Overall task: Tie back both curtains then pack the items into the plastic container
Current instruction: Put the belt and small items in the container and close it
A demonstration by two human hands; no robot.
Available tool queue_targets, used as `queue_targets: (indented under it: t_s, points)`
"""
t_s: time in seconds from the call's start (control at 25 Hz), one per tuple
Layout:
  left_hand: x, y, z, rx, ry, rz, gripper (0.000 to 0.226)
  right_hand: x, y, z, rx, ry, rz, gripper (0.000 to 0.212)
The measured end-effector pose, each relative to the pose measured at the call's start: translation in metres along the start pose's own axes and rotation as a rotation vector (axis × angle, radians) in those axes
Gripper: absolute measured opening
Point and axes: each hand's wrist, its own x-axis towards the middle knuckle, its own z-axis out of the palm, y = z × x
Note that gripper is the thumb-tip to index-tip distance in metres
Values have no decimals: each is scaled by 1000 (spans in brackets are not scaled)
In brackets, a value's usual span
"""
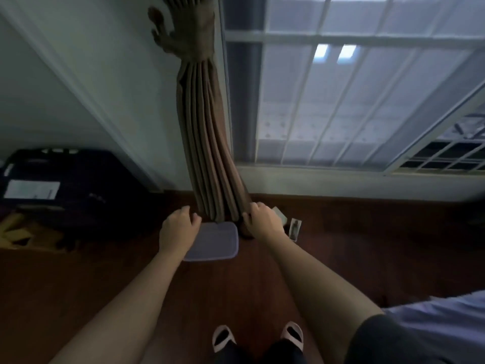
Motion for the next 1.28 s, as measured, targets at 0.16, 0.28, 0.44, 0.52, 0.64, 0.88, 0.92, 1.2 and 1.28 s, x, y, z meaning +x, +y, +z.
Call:
queue_targets:
  t_s: [0.16,0.28,0.44,0.52,0.64,0.88,0.92,1.2,1.28]
  points:
    - [6,-46,81,42,-80,-148,50,15,46,79,-40,-122,54,36]
    - [17,-86,158,57,-68,-192,53,39,80,155,-39,-116,41,53]
    - [49,-162,286,82,-83,-229,48,77,133,285,-27,-201,82,72]
    - [65,-199,340,76,-113,-245,44,96,160,340,24,-221,121,74]
    - [100,-252,421,87,-97,-273,49,138,203,418,44,-207,107,76]
    - [185,-329,515,197,-17,-396,69,217,245,524,153,-130,46,87]
    - [191,-338,524,149,-21,-472,73,225,249,535,206,-157,41,88]
    - [186,-395,526,-211,-300,-580,80,173,272,527,397,-255,41,86]
    - [179,-401,529,-240,-463,-451,76,139,294,508,384,-278,26,85]
